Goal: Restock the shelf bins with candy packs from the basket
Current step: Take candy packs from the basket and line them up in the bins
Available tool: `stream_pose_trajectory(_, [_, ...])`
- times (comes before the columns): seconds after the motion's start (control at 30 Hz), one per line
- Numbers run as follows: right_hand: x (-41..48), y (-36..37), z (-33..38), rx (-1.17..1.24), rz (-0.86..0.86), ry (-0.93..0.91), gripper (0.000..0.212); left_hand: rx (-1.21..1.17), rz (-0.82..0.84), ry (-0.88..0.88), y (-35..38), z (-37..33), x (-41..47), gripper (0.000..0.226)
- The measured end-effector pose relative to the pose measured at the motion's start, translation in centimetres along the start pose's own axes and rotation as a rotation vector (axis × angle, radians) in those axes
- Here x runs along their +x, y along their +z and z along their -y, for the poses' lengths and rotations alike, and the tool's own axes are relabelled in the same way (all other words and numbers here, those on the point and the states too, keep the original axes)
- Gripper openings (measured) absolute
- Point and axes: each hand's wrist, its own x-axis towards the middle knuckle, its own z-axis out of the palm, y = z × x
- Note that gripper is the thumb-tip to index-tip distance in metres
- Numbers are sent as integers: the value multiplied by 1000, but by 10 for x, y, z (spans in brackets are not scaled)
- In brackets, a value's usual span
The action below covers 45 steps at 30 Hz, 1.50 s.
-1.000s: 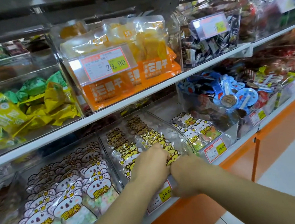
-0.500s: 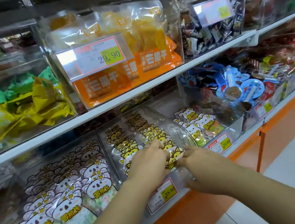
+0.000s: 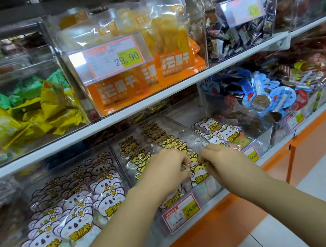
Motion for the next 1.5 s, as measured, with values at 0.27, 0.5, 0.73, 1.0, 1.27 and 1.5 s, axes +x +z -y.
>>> stream_pose_trajectory(0.27, [3, 18, -3, 31, -40, 25, 43, -144, 81, -31, 21, -8, 12, 30])
stream_pose_trajectory(0.5, [13, 27, -2, -37, -16, 82, 36, 58, -30, -138, 20, -8, -4, 38])
stream_pose_trajectory(0.73, [-30, 6, 39, 74, -209, -26, 29, 22, -331, -39, -7, 0, -83, 37])
stream_pose_trajectory(1.0, [-102, 49, 154, 284, 164, -196, 17, -394, -256, -286, 67, 40, -269, 26])
stream_pose_trajectory(1.27, [-177, 163, 204, 154, 719, -278, 20, -539, -25, -691, 181, 76, -403, 23])
stream_pose_trajectory(1.5, [-186, 240, 220, 157, 997, -237, 23, -442, 374, -837, 270, 101, -466, 44])
